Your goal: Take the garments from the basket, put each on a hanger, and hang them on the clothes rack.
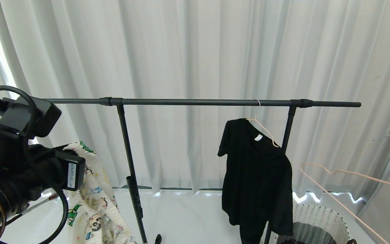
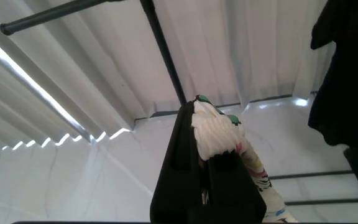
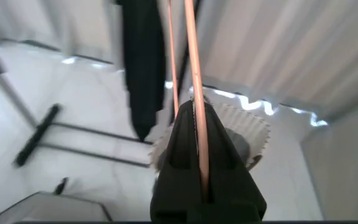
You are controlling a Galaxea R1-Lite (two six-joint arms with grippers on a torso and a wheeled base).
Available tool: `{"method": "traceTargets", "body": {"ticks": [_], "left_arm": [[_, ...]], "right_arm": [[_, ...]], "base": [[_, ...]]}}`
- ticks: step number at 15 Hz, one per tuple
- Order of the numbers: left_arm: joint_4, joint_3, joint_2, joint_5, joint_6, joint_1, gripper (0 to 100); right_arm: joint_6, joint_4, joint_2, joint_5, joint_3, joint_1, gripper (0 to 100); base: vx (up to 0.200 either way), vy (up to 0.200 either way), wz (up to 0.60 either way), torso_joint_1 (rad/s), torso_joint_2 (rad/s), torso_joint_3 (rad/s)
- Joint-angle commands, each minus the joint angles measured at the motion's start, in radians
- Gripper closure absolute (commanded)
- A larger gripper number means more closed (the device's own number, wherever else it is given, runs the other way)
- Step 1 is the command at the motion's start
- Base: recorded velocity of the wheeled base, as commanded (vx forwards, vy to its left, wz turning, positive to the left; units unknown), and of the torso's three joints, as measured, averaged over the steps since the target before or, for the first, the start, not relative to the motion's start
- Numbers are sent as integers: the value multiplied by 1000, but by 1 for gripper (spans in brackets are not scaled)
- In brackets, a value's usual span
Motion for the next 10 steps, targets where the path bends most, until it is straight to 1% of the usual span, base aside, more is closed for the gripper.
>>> {"method": "traceTargets", "body": {"ticks": [1, 3, 5, 6, 7, 8, 9, 10], "left_arm": [[-1, 13, 2, 0, 0, -16, 100], [-1, 21, 6, 0, 0, -34, 100], [-1, 27, 12, -3, -3, -53, 100], [-1, 27, 23, -7, -8, -57, 100], [-2, 27, 45, -7, -26, -62, 100], [-13, 22, 80, -6, -69, -65, 100], [-27, 13, 120, -1, -97, -66, 100], [-31, -1, 144, 2, -103, -68, 100]], "right_arm": [[4, 5, -65, 16, -36, 11, 100], [9, -6, -18, 42, -60, 11, 100], [50, -95, 76, 51, -85, 28, 100], [66, -155, 131, 53, -89, 56, 100], [70, -196, 176, 57, -94, 94, 100], [81, -221, 225, 76, -108, 157, 100], [113, -231, 275, 82, -123, 226, 100], [156, -239, 315, 82, -135, 298, 100]], "base": [[0, 0, 0, 0, 0, 0], [0, 0, 0, 0, 0, 0], [0, 0, 0, 0, 0, 0], [0, 0, 0, 0, 0, 0], [0, 0, 0, 0, 0, 0], [0, 0, 0, 0, 0, 0], [0, 0, 0, 0, 0, 0], [0, 0, 0, 0, 0, 0]]}}
